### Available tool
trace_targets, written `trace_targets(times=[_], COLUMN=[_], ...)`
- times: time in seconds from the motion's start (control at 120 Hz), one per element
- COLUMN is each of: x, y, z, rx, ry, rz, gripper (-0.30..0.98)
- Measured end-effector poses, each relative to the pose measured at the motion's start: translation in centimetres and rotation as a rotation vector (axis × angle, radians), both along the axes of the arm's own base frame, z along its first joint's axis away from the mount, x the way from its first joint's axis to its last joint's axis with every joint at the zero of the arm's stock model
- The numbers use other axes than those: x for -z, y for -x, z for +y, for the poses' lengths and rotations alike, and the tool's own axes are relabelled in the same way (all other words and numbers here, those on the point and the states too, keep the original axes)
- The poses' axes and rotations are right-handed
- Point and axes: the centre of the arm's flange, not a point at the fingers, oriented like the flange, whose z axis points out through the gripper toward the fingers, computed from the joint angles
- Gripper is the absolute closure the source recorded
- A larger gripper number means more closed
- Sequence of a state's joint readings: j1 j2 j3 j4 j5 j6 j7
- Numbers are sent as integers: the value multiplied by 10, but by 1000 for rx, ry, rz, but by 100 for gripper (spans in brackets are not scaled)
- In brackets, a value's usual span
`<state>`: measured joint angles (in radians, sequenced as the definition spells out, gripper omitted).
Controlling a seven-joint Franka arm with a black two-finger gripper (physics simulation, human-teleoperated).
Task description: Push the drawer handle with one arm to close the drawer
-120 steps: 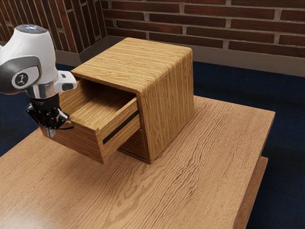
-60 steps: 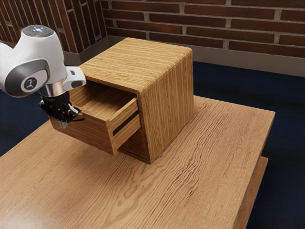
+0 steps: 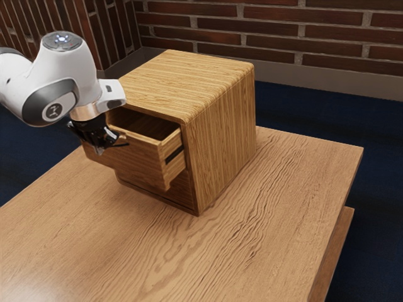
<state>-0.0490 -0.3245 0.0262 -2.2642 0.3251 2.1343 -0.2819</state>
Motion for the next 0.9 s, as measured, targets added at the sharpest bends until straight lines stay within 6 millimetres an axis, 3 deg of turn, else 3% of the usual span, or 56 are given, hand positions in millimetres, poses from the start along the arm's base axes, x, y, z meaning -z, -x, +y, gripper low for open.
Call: trace_targets(times=[0.267,0.9], x=[-4,5], y=[-18,-54], z=[-17,-18], rx=[65,111], ry=[-27,-80], rz=[-56,-94], gripper=[79,79])
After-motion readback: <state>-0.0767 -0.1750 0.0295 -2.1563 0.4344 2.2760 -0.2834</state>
